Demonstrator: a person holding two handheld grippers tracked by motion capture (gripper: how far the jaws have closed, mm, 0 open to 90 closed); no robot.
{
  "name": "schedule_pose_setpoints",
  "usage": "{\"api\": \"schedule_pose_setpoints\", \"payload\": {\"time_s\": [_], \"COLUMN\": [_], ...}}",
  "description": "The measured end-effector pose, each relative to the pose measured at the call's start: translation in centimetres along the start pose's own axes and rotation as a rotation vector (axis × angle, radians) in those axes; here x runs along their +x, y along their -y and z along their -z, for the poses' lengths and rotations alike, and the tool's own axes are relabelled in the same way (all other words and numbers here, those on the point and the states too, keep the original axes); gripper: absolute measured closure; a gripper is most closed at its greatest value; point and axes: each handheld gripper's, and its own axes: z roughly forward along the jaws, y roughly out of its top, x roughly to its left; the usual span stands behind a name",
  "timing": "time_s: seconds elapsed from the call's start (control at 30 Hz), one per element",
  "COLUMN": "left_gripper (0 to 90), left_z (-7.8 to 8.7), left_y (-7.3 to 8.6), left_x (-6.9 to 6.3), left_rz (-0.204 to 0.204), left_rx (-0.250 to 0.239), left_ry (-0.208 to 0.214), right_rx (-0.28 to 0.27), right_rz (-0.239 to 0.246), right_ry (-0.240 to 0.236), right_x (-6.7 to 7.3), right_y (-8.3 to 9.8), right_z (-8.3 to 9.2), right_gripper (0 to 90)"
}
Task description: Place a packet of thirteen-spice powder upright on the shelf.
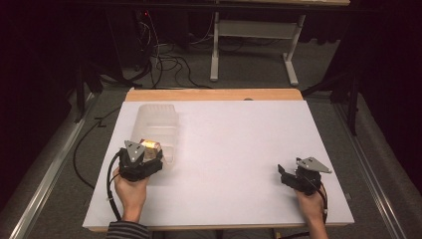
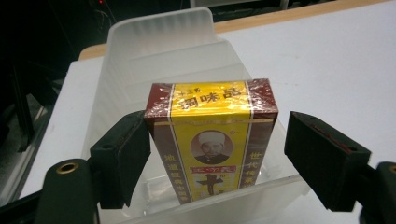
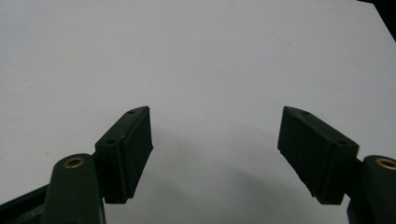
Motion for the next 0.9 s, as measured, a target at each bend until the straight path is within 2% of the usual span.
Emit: {"api": "schedule_pose_setpoints", "payload": {"time_s": [0.13,0.3,0.6,0.9], "left_gripper": [23.4,23.6,24.2,24.3], "left_z": [1.1,1.8,2.9,3.2], "left_y": [-0.5,-0.8,-1.6,-2.2], "left_x": [-0.1,-0.4,-1.9,-3.7], "left_rz": [0.001,-0.009,-0.037,-0.076], "left_rx": [-0.041,-0.062,-0.098,-0.110], "left_ry": [-0.001,0.007,0.066,0.120], "right_rx": [0.001,0.001,0.000,-0.007], "right_rz": [0.001,0.001,-0.001,-0.004], "right_ry": [-0.002,-0.002,-0.002,0.000], "right_x": [0.0,0.0,0.0,0.0], "right_y": [0.0,0.0,0.0,0.0], "right_z": [0.0,0.0,0.0,0.0], "right_gripper": [26.8,26.8,26.8,26.3]}}
